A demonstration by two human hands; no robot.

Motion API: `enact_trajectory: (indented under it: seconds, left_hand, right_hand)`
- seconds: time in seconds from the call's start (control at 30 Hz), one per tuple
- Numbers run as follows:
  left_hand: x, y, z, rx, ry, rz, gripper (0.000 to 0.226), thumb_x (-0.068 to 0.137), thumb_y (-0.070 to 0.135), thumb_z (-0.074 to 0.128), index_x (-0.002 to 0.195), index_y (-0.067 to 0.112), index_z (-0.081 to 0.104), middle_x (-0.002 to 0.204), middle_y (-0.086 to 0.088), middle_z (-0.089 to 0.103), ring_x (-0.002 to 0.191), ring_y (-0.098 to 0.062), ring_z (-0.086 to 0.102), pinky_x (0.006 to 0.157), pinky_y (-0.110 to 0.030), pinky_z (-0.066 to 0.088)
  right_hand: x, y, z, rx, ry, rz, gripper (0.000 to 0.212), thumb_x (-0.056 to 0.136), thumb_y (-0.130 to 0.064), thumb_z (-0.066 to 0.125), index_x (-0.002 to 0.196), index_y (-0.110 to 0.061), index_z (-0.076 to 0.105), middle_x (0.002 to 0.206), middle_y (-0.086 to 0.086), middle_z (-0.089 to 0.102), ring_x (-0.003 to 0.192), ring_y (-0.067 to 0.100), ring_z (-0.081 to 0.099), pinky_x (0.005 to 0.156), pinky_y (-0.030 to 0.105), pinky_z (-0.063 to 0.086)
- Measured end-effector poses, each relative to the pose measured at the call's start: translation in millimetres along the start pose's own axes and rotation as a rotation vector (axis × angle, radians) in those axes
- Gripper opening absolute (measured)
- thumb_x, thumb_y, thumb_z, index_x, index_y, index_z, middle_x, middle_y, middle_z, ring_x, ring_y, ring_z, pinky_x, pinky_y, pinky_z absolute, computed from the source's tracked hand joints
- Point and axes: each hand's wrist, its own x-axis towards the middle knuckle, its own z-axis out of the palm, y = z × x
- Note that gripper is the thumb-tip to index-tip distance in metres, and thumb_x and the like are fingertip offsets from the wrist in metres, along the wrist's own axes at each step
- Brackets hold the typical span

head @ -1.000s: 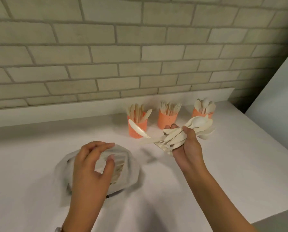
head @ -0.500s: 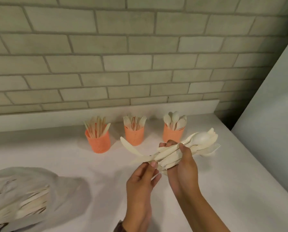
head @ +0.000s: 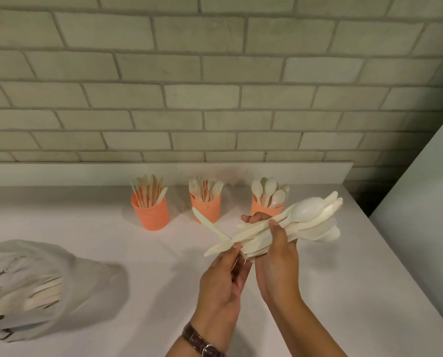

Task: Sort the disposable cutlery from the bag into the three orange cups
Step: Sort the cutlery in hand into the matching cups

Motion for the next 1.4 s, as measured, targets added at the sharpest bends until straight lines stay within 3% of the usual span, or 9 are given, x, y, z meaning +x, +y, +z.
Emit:
enact_trajectory:
  seconds: [0.17,0.3,0.47,0.67,0.8,1.03,1.17,1.27,1.4]
  left_hand:
    - [10.4,10.2,5.3,0.007,0.011,0.047,0.011,0.087,0.002,0.058,0.095,0.000,0.066,0.081,-0.007,0.071,0.072,-0.014,0.067,0.071,-0.024,0.058]
    - [25.2,27.9,-3.4,-0.002,0.093,0.123,0.010,0.090,0.000,0.053,0.090,0.004,0.063,0.076,-0.006,0.059,0.070,-0.014,0.056,0.067,-0.022,0.056]
    - [41.4,55.2,-22.4,0.096,0.074,0.276,0.021,0.093,0.000,0.047,0.104,0.009,0.062,0.088,-0.003,0.065,0.079,-0.013,0.060,0.074,-0.021,0.056]
    - [52.5,95.7,-48.7,0.371,0.061,0.519,0.018,0.093,0.009,0.051,0.101,0.007,0.067,0.086,-0.004,0.068,0.078,-0.016,0.063,0.063,-0.016,0.055]
    - [64.9,147.9,-63.9,0.556,0.118,0.753,0.020,0.093,0.012,0.052,0.084,0.012,0.070,0.068,-0.003,0.066,0.067,-0.014,0.061,0.062,-0.016,0.054]
    - [109.3,219.6,-73.2,0.889,0.195,1.045,0.022,0.094,0.022,0.052,0.081,0.029,0.068,0.078,0.004,0.070,0.078,-0.014,0.067,0.078,-0.033,0.055]
    - [140.1,230.1,-73.3,1.029,0.286,1.079,0.023,0.093,0.025,0.051,0.082,0.014,0.068,0.083,-0.004,0.069,0.078,-0.022,0.066,0.077,-0.043,0.055]
    - [161.8,225.2,-77.0,1.157,0.307,1.054,0.026,0.093,0.021,0.052,0.081,0.004,0.068,0.081,-0.015,0.067,0.078,-0.032,0.062,0.066,-0.033,0.047]
    - [183.9,207.4,-91.0,1.479,0.566,0.886,0.029,0.085,0.030,0.064,0.090,0.002,0.072,0.107,-0.017,0.061,0.100,-0.036,0.052,0.084,-0.037,0.040]
  right_hand:
    - [13.1,-5.3,7.0,0.063,0.017,-0.001,0.026,0.097,-0.012,0.034,0.087,-0.003,0.056,0.086,0.011,0.069,0.091,0.022,0.065,0.088,0.039,0.047]
    - [25.1,-12.3,10.7,0.076,0.072,-0.041,0.026,0.097,-0.011,0.034,0.083,-0.007,0.054,0.073,0.003,0.070,0.088,0.022,0.065,0.087,0.035,0.047]
    - [45.6,-8.7,-1.9,0.088,0.058,0.049,0.014,0.097,-0.016,0.039,0.108,-0.011,0.045,0.068,0.003,0.058,0.071,0.021,0.060,0.078,0.037,0.046]
    - [37.8,14.2,-9.3,-0.021,-0.088,0.231,0.012,0.096,-0.013,0.040,0.102,-0.014,0.051,0.063,0.004,0.050,0.058,0.021,0.050,0.066,0.037,0.043]
    - [30.4,31.4,-13.0,-0.199,-0.129,0.284,0.009,0.096,-0.015,0.042,0.099,-0.011,0.050,0.063,0.008,0.053,0.051,0.023,0.054,0.062,0.039,0.041]
    - [31.2,39.8,-3.5,-0.235,-0.162,0.332,0.010,0.096,-0.014,0.042,0.095,-0.013,0.051,0.072,0.009,0.058,0.049,0.022,0.052,0.056,0.036,0.037]
    - [35.5,41.0,-3.7,-0.262,-0.161,0.325,0.010,0.097,-0.015,0.040,0.097,-0.014,0.051,0.073,0.011,0.062,0.049,0.023,0.053,0.054,0.035,0.036]
    - [37.8,44.4,-5.2,-0.278,-0.150,0.331,0.010,0.097,-0.016,0.041,0.100,-0.014,0.050,0.070,0.013,0.061,0.053,0.026,0.053,0.058,0.039,0.036]
    - [37.3,46.3,-2.0,-0.272,-0.149,0.351,0.008,0.096,-0.014,0.042,0.100,-0.013,0.049,0.067,0.013,0.059,0.053,0.026,0.053,0.060,0.038,0.039]
